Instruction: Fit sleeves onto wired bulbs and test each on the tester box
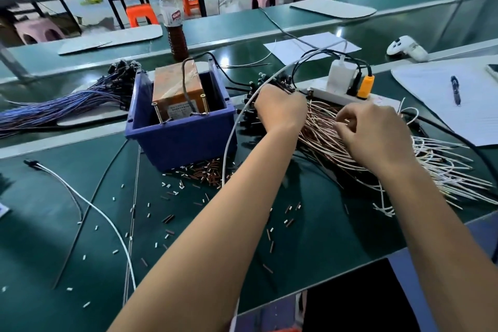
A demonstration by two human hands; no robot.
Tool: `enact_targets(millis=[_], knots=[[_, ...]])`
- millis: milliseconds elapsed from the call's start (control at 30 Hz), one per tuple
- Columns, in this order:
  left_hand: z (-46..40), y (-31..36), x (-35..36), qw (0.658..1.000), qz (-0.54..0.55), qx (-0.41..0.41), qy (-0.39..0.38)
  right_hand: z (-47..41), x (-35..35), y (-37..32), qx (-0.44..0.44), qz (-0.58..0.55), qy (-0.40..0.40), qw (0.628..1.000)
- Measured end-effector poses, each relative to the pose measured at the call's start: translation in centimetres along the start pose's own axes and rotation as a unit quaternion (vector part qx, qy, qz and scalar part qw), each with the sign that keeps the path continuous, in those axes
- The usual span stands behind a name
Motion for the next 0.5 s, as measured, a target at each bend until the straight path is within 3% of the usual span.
enact_targets(millis=[133,333,500], knots=[[1.1,1.1,0.3,0.996,0.036,-0.029,-0.075,0.1,-0.9,0.1,0.027,0.001,0.043,0.999],[1.4,2.2,-0.8,0.996,-0.03,0.021,-0.086,0.7,1.2,-2.7,-0.014,-0.012,-0.04,0.999],[3.3,2.8,-0.3,0.984,-0.06,0.079,-0.146,0.9,1.0,-3.5,-0.03,-0.044,-0.009,0.999]])
Point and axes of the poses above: each hand's wrist, its own z-axis away from the middle knuckle, its own x-axis out of the palm, y = z × x, the point moved 9 cm from there along -z, towards the middle knuckle, and after that the axes turned 12 degrees about y, right-handed, at the moved point
